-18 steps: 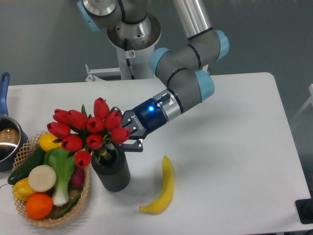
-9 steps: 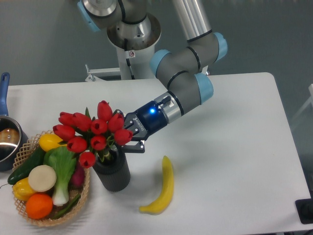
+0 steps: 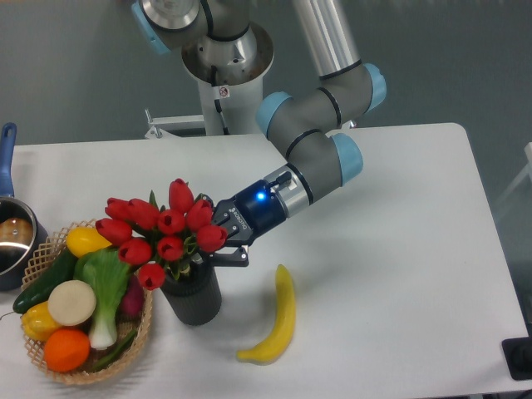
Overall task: Insert the flowers into the vase
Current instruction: 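Push the tulips deeper into the vase and straighten them upright, then hold the tulips upright in the vase and settle the stems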
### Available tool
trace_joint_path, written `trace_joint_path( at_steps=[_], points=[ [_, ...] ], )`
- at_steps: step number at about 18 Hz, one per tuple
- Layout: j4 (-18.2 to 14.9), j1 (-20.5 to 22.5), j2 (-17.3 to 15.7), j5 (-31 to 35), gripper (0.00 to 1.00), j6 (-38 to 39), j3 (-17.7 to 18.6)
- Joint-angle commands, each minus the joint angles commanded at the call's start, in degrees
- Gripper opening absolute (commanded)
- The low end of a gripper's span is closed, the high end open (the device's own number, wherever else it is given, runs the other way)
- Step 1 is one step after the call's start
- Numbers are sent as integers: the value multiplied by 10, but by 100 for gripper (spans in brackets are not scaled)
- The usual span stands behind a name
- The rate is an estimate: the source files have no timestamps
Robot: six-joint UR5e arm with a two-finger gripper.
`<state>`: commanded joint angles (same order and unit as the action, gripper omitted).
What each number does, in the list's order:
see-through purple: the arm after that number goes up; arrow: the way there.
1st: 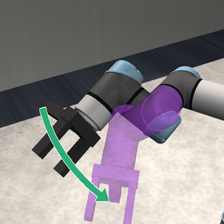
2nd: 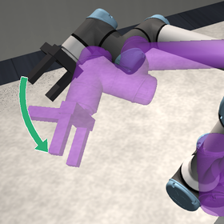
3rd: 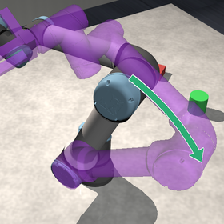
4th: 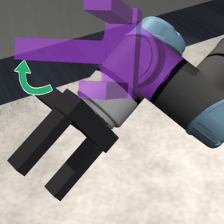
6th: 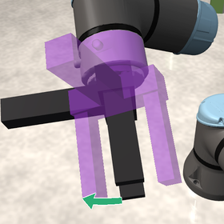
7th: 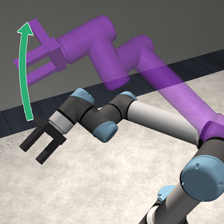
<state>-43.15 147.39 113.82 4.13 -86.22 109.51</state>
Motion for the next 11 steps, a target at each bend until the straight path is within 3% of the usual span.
trace_joint_path(
  at_steps=[8, 11],
  points=[
    [0, 2, 0, 1, 43, -6, 3],
    [0, 3, -1, 0, 43, -5, 6]
  ],
)
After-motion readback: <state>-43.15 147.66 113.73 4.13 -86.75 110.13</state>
